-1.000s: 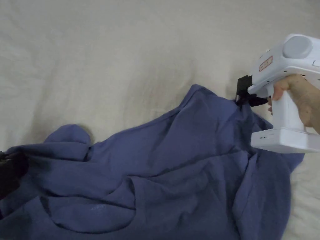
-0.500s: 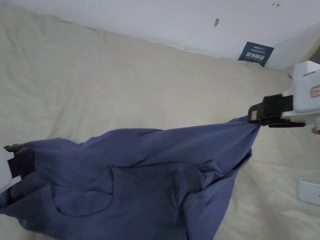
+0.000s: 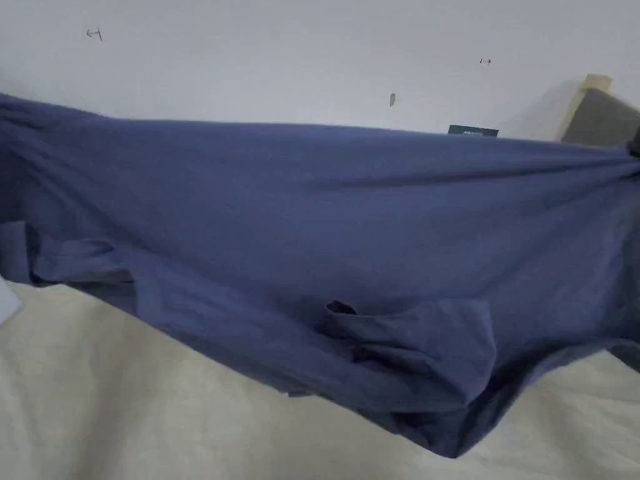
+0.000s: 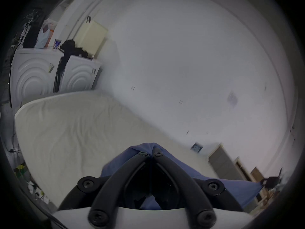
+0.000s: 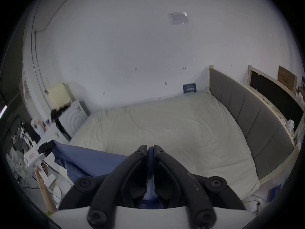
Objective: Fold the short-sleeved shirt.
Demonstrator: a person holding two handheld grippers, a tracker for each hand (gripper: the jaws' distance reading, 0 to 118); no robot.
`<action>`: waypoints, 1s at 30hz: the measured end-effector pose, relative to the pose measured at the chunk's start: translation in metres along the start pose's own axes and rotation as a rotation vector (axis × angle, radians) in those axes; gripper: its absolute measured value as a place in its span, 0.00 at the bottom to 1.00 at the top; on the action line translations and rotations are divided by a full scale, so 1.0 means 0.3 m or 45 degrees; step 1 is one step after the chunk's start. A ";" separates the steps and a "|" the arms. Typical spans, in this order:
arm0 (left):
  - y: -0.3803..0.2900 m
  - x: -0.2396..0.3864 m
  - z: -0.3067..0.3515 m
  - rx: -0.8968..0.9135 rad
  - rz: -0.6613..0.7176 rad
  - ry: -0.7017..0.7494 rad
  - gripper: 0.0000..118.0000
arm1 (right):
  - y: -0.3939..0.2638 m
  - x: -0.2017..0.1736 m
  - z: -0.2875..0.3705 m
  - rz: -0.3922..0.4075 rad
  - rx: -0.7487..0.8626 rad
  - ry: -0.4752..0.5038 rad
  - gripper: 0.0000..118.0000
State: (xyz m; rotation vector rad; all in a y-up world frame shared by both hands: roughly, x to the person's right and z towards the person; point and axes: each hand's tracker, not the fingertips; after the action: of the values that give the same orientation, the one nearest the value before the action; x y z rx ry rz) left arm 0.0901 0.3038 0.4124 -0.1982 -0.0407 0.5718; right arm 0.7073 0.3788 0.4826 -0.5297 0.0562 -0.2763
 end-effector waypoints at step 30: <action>0.635 0.817 -0.811 0.173 -0.626 0.233 0.01 | 0.877 -0.194 -0.419 -0.003 0.415 -0.391 0.08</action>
State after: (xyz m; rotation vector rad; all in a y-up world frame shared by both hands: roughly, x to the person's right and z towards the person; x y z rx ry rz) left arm 0.2172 0.5508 0.1323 -0.1015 0.1247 0.0643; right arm 0.7003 0.5505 0.2402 -0.2436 -0.2833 -0.1988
